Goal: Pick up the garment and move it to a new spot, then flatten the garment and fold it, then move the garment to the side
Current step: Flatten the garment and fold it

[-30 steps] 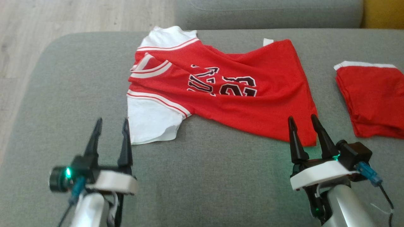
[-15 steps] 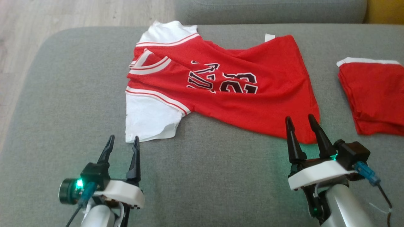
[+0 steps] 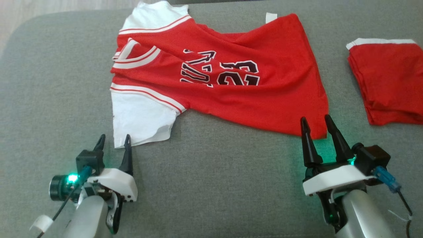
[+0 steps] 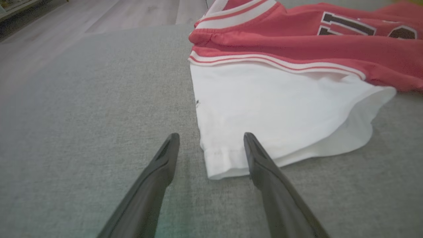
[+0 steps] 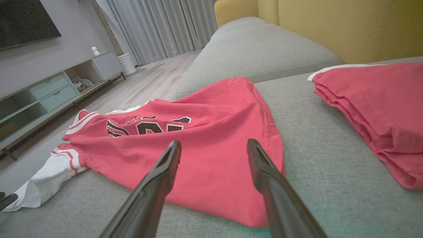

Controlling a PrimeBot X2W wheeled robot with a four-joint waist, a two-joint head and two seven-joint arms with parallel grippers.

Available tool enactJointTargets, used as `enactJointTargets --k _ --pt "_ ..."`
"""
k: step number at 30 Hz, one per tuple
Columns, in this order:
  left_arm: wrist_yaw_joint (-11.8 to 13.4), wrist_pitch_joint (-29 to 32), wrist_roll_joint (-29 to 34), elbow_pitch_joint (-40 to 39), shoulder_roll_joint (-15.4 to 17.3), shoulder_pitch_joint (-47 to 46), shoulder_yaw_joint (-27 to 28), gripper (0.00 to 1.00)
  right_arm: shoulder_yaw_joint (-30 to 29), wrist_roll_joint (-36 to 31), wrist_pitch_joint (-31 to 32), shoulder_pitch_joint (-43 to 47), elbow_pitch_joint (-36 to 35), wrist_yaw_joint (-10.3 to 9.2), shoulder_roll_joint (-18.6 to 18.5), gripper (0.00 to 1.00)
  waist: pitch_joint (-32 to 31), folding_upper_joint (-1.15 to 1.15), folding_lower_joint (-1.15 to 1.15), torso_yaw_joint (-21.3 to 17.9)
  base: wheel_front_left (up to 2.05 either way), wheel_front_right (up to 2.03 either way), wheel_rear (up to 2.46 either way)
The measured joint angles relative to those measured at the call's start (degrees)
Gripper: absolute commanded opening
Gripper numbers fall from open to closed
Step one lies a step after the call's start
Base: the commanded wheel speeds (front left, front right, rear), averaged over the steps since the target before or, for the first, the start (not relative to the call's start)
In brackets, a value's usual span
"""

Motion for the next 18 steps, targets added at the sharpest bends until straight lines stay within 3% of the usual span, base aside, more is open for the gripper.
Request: enactJointTargets --k 11,12,13,14,18 --pt "-2.5 2.8 -2.0 8.2 0.2 -5.8 -0.1 1.0 -0.2 -0.4 0.0 -1.6 -0.7 0.0 0.0 1.0 1.6 0.0 -0.01 -1.2 0.0 0.0 0.0" --pt "-2.9 2.8 -2.0 8.5 0.2 -5.9 -0.1 0.64 -0.2 -0.4 0.0 -1.6 -0.7 0.0 0.0 1.0 1.6 0.0 -0.01 -1.3 0.0 0.0 0.0" --pt "-3.0 2.8 -2.0 8.8 0.2 -6.1 -0.2 0.13 -0.2 -0.4 0.0 -1.6 -0.7 0.0 0.0 1.0 1.6 0.0 -0.01 -1.3 0.0 0.0 0.0" --pt "-3.0 2.8 -2.0 9.2 0.2 -6.4 -0.2 0.0 -0.2 -0.4 0.0 -1.6 -0.7 0.0 0.0 1.0 1.5 0.0 -0.01 -1.3 0.0 0.0 0.0" --pt "-2.9 -0.6 -2.5 10.0 0.1 -6.4 -0.2 0.0 -0.6 -0.5 0.0 -1.5 -0.3 0.0 0.0 1.0 0.6 0.0 -0.01 -1.1 0.0 0.0 0.0"
